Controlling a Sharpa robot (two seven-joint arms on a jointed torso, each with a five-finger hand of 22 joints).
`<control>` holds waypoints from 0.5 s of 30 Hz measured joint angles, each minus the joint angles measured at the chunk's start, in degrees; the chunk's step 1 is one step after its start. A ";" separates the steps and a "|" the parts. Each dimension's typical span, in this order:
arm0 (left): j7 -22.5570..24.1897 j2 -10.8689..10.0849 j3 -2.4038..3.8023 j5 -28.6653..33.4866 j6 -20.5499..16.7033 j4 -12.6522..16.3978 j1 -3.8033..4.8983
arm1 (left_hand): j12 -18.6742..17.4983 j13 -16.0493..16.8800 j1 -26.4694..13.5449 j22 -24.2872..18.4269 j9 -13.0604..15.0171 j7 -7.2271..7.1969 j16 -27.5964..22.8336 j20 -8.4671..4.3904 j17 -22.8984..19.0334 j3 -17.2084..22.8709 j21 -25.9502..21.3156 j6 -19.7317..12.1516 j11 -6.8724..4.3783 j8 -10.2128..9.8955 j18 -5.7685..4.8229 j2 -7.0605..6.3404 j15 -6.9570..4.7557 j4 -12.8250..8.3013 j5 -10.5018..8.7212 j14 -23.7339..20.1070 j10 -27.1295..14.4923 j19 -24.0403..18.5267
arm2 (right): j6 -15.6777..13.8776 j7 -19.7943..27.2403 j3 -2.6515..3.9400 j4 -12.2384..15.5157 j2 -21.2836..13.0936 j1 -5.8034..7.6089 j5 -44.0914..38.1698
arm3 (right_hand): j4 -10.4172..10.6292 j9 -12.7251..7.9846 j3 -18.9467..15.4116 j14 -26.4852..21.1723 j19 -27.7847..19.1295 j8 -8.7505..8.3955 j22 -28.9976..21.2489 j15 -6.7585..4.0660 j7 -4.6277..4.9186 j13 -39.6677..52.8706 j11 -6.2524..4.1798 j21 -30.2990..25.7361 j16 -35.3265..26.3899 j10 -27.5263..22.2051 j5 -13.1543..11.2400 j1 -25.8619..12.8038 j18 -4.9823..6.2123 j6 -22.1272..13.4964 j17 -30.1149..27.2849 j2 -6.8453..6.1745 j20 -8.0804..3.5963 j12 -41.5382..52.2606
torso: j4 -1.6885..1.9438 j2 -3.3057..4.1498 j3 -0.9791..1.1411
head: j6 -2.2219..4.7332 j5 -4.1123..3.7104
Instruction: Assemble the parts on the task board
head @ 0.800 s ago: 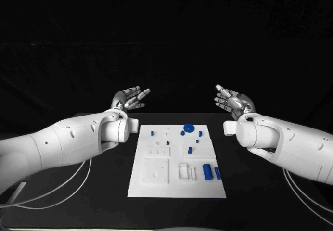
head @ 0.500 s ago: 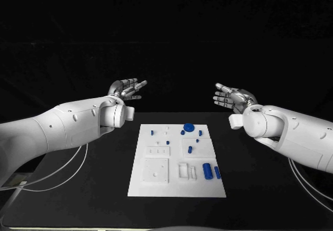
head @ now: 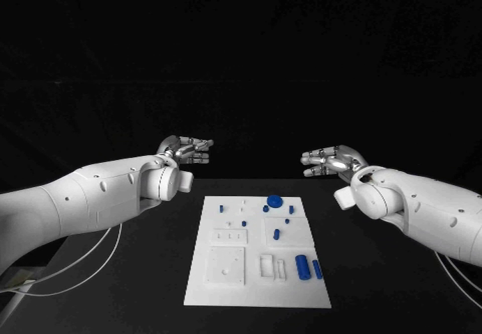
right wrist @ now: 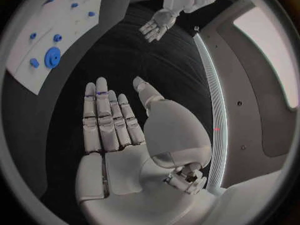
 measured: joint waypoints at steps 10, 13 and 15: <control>0.50 -3.39 -0.02 -3.56 0.55 6.19 1.67 | 0.04 0.02 2.55 6.31 0.29 -1.79 5.79 -7.02 2.86 1.17 9.59 6.85 -3.07 0.30 -3.18 0.28 -4.96 -3.15 0.65 9.94 9.47 3.52 | -0.70 0.15 0.04 -0.91 1.70 0.50 -22.89 | -5.13 0.24 6.78 9.26 21.22 0.39 5.74 -5.55 -1.65 0.00 -3.46 12.81 29.21 8.72 4.28 -1.40 1.98 7.95 17.67 -3.37 -7.46 0.00 | 0.77 1.78 -0.29 | 1.72 -0.19; 0.76 -4.65 -0.02 -4.79 0.66 8.61 2.26 | 0.04 0.09 2.56 9.66 0.34 -2.25 8.01 -7.92 3.86 0.72 13.42 7.31 -3.86 0.30 -4.00 0.28 -5.23 -3.59 0.65 9.87 11.55 1.29 | -0.75 -0.12 0.05 -0.41 2.11 0.90 -29.56 | -4.94 0.24 10.66 8.90 21.90 0.39 9.58 -6.00 -1.65 0.00 -3.67 17.34 39.23 8.92 4.32 -2.89 1.97 7.95 24.32 -4.86 -8.36 0.00 | 1.09 2.53 -0.35 | 2.11 -0.32; 0.94 -5.64 -0.01 -5.49 0.73 10.45 2.67 | 0.04 0.13 2.25 11.43 0.35 -2.30 9.09 -7.90 4.28 0.50 15.36 7.37 -4.02 0.30 -3.98 0.20 -5.39 -3.82 0.65 9.10 11.71 -0.32 | -0.74 -0.55 0.10 -0.09 2.54 1.21 -34.27 | -4.90 0.24 11.33 8.89 21.90 0.39 11.27 -6.00 -1.65 -0.01 -3.67 18.97 41.66 8.92 4.60 -2.83 1.98 7.95 25.43 -5.18 -8.36 0.00 | 1.36 3.13 -0.36 | 2.30 -0.46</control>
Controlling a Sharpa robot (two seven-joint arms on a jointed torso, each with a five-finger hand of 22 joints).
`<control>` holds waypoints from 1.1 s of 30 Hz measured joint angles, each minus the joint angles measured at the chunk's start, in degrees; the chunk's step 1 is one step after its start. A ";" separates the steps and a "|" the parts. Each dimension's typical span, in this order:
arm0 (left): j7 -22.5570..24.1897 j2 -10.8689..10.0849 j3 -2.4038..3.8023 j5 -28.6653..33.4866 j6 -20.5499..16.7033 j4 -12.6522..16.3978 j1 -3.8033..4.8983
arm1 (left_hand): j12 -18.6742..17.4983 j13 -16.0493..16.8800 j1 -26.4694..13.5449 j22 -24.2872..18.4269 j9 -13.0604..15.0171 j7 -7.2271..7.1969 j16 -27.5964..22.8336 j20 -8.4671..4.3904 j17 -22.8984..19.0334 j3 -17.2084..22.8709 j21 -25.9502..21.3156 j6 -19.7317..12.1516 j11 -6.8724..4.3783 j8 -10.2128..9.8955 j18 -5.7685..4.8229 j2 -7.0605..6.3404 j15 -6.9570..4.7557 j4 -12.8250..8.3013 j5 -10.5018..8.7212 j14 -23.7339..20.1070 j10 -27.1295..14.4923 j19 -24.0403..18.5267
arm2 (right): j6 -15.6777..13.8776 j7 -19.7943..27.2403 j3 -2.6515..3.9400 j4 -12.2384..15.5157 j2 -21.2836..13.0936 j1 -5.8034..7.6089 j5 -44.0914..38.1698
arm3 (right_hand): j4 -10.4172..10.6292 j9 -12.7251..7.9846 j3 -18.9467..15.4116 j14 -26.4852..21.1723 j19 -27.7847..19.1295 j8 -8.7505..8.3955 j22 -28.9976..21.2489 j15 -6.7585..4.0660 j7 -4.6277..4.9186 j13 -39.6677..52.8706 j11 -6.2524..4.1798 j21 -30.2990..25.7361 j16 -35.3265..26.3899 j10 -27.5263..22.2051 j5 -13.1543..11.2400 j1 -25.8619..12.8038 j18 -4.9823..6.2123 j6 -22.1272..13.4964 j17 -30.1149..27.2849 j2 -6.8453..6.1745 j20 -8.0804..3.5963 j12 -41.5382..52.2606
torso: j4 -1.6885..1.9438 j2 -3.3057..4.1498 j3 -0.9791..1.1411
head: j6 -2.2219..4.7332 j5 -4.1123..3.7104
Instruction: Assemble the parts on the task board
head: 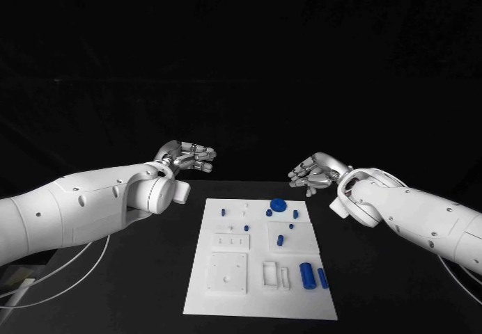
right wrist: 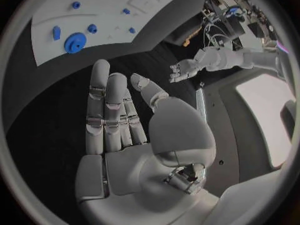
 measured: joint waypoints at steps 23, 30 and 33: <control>1.82 -6.33 0.36 -1.73 0.90 14.30 2.35 | 0.00 -0.01 -2.24 4.41 -0.01 1.03 3.04 0.59 0.22 -0.92 3.96 -2.07 1.53 0.00 0.01 -1.02 0.53 -1.02 0.00 -1.34 -3.81 -2.83 | 1.45 -8.09 -0.01 -0.18 4.51 0.42 -32.88 | 0.15 -0.01 -0.09 -1.30 0.40 -0.01 12.89 1.06 -0.40 -0.01 1.13 8.37 8.19 -4.02 -0.83 0.10 0.83 -0.88 -3.14 -2.07 0.86 0.00 | 2.73 5.30 0.01 | 1.32 -2.47; 1.93 -6.88 0.43 -1.91 0.89 16.27 2.93 | 0.00 -0.01 -2.73 6.86 -0.02 1.03 8.08 0.17 2.32 -1.15 6.87 -2.07 1.36 0.00 0.00 -1.13 0.01 -1.53 0.00 -0.82 -3.98 -2.40 | 2.20 -9.74 -0.05 -0.92 5.17 0.42 -36.49 | 0.01 -0.01 0.60 -1.30 1.05 -0.01 13.61 1.07 -0.40 -0.01 1.13 6.96 8.99 -4.01 -1.64 0.41 0.82 -0.88 -3.94 -2.21 1.04 0.00 | 3.22 6.34 0.07 | 1.21 -2.63; 1.95 -6.98 0.51 -2.01 0.89 16.79 3.15 | 0.00 -0.01 -2.93 8.97 -0.02 1.03 12.51 -0.45 4.12 -1.31 9.08 -2.07 1.32 0.00 0.01 -0.93 -0.54 -1.69 0.00 -2.25 -4.02 -3.04 | 2.63 -10.26 -0.09 -1.24 5.43 0.42 -37.53 | 0.12 -0.01 1.85 -1.41 1.16 -0.01 14.04 1.18 -0.40 -0.01 1.13 6.40 9.31 -4.01 -1.84 0.41 0.79 -0.88 -4.15 -2.21 0.91 0.00 | 3.41 6.71 0.07 | 1.12 -2.62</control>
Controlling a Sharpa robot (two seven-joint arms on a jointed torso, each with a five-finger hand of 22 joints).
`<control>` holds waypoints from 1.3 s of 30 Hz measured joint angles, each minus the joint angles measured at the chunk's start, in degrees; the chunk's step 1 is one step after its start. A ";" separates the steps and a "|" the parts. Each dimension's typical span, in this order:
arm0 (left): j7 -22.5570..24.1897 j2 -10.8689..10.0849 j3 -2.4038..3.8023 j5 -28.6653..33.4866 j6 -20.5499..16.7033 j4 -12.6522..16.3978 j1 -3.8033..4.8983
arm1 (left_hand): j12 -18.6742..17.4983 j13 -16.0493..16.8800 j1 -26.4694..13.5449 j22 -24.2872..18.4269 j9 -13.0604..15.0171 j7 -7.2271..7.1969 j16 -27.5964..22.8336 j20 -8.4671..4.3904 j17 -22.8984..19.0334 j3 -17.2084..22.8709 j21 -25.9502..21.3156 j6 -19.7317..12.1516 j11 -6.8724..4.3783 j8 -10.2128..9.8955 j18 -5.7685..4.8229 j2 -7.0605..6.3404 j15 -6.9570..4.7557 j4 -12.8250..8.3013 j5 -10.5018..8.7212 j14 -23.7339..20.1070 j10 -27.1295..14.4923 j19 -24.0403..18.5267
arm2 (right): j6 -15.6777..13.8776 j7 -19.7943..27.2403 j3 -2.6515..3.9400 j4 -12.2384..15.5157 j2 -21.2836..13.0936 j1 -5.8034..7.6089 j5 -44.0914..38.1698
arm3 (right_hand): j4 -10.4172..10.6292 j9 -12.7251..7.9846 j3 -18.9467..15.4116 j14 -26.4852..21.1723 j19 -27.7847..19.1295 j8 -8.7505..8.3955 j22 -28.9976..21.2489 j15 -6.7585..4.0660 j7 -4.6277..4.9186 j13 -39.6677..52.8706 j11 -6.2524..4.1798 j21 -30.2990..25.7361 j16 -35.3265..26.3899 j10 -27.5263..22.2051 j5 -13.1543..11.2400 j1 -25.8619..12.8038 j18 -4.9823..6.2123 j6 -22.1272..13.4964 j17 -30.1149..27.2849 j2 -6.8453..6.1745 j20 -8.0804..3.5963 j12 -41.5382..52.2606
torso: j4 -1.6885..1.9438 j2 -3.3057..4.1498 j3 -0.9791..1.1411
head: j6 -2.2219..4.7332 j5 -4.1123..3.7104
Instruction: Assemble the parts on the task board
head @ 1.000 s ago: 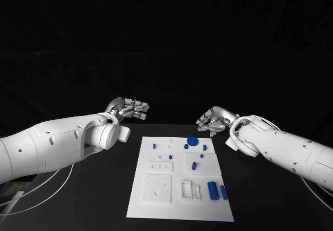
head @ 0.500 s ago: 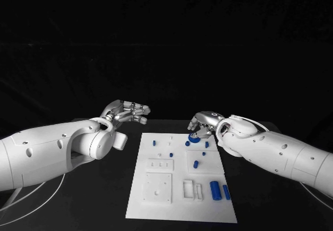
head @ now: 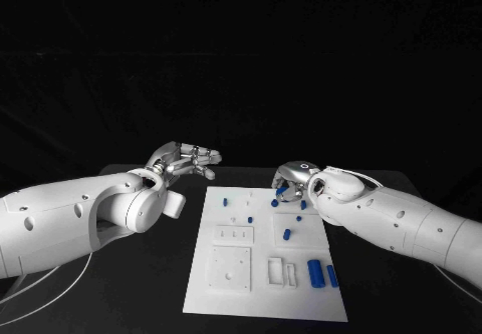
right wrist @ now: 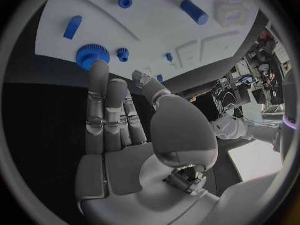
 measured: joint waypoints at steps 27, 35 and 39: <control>-0.01 -0.40 0.23 -0.74 -0.04 0.85 0.96 | 0.00 -0.01 -0.10 3.99 -0.01 0.00 7.46 0.03 0.73 -0.16 2.70 0.00 0.00 0.00 -0.01 0.11 -0.24 -0.15 0.00 -1.86 0.00 -1.42 | 2.43 -1.14 -1.85 -2.18 1.61 -0.23 -3.77 | -0.02 -0.01 5.02 -0.06 0.70 -0.01 4.93 0.06 -0.21 -0.01 -0.31 -2.76 0.44 0.74 -2.50 -0.24 -0.42 0.54 -0.60 -0.23 -0.28 0.00 | 0.51 1.58 0.03 | 0.12 0.22; -0.04 -0.28 0.23 -0.84 -0.04 0.64 1.00 | 0.00 -0.01 -0.33 4.06 -0.01 0.00 7.46 0.03 0.62 -0.16 2.70 0.00 0.00 0.00 -0.01 0.34 -0.24 -0.15 0.00 -1.86 0.00 -1.42 | 2.42 -1.20 -1.99 -2.33 1.72 -0.32 -4.10 | 0.16 -0.01 6.60 -0.06 0.70 0.00 6.21 0.06 -0.11 -0.01 -0.51 -3.64 0.66 0.94 -3.33 -0.53 -0.44 0.75 -0.66 -0.53 -0.28 0.00 | 0.64 1.99 -0.10 | 0.35 -0.17; -0.05 -0.25 0.23 -0.87 -0.04 0.51 1.01 | 0.00 -0.01 -0.33 4.06 -0.01 0.00 7.46 0.04 0.62 -0.16 2.70 0.00 0.00 0.00 -0.01 0.33 -0.24 -0.15 0.00 -1.85 0.00 -1.42 | 2.40 -1.24 -2.00 -2.33 1.79 -0.33 -4.21 | 0.17 -0.01 6.79 -0.06 0.70 0.00 6.44 0.06 -0.11 -0.01 -0.31 -3.65 0.66 1.16 -4.21 -0.53 -0.46 0.75 -0.66 -0.53 -0.28 0.00 | 0.71 2.20 -0.12 | 0.47 -0.23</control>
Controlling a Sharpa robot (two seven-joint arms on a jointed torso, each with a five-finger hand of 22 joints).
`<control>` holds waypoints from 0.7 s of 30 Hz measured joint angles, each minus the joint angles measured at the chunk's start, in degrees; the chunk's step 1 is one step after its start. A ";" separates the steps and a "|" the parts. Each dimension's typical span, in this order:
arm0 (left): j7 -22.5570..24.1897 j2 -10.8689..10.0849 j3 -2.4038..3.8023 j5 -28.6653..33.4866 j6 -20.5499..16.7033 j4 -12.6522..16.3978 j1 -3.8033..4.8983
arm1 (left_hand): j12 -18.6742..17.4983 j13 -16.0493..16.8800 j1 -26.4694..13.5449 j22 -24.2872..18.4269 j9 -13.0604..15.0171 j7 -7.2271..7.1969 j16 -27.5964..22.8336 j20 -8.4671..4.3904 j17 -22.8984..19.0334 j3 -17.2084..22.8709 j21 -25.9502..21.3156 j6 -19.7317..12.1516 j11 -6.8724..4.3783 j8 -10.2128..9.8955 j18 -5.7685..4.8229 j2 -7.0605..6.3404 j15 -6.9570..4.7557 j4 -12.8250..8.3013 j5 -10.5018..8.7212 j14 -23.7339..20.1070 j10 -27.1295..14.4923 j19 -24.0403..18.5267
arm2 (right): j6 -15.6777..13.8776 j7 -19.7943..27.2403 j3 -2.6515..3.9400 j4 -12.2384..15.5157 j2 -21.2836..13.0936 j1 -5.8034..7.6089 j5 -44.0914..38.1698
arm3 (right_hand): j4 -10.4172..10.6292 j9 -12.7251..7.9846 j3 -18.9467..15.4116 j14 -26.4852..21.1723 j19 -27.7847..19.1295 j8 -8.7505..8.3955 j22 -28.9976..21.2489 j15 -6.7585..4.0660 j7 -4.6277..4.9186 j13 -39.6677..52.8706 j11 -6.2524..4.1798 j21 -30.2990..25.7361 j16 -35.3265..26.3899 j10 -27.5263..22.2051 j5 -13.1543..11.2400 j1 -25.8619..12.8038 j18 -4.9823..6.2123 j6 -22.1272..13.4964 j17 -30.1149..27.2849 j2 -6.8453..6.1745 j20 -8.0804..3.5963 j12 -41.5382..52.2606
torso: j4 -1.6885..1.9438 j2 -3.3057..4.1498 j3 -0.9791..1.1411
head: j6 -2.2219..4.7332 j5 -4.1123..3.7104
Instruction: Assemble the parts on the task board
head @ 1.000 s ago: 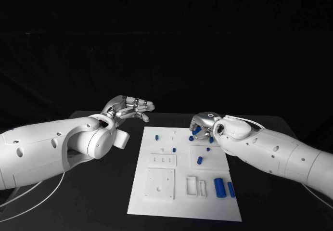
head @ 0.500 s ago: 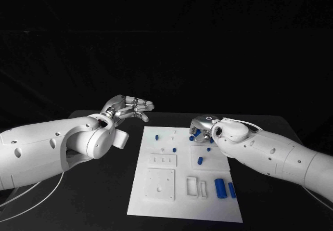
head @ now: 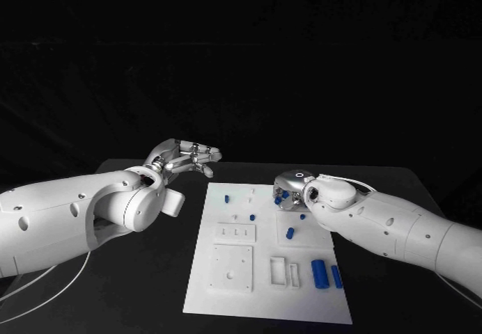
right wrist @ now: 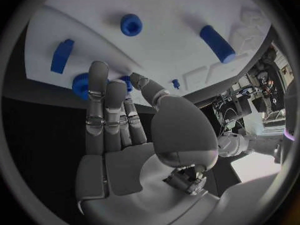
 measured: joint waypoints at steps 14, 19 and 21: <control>-0.04 -0.02 0.00 -0.08 0.00 -0.02 0.01 | 0.00 0.00 0.00 0.12 0.00 0.00 0.23 0.00 -0.19 0.00 0.00 0.00 0.00 0.00 0.00 0.00 0.00 0.00 0.00 0.00 0.00 0.00 | -1.00 -0.12 -0.04 0.46 0.11 -0.04 -0.68 | 0.20 0.37 5.77 -0.14 0.33 -0.29 6.09 -1.49 -0.98 0.00 -2.36 4.19 0.00 8.31 -7.80 -0.24 -0.93 6.16 -0.08 1.93 -1.30 -0.39 | 0.04 0.34 0.00 | 0.10 0.24; -0.08 -0.02 0.00 -0.09 0.01 -0.06 0.01 | 0.00 0.00 0.00 0.16 0.00 -0.21 0.23 0.00 -0.25 0.00 0.00 -0.21 0.00 0.00 0.00 0.00 0.00 0.00 0.00 0.00 0.00 0.00 | -3.19 -0.83 -0.05 1.24 -0.08 -0.11 -1.81 | 0.00 0.42 8.51 -0.21 -0.66 -0.45 10.29 -2.28 -1.66 0.01 -1.86 7.41 0.00 9.42 -10.94 -0.30 -1.87 8.49 0.29 2.15 -2.29 -0.16 | 0.03 0.44 0.01 | 0.29 0.24; -0.10 -0.03 0.00 -0.09 0.01 -0.08 0.01 | 0.00 0.00 0.00 0.19 0.00 -0.20 0.23 0.00 -0.27 0.00 0.00 -0.21 0.00 0.00 0.00 0.00 0.00 0.00 0.00 0.00 0.00 0.00 | -4.15 -1.21 -0.06 1.54 -0.16 -0.13 -2.28 | -0.01 0.43 8.52 -0.26 -0.95 -0.31 10.93 -2.34 -1.85 0.01 -1.66 7.54 0.00 9.63 -11.50 -0.28 -2.30 9.02 0.41 2.13 -2.58 0.00 | 0.03 0.47 0.01 | 0.36 0.25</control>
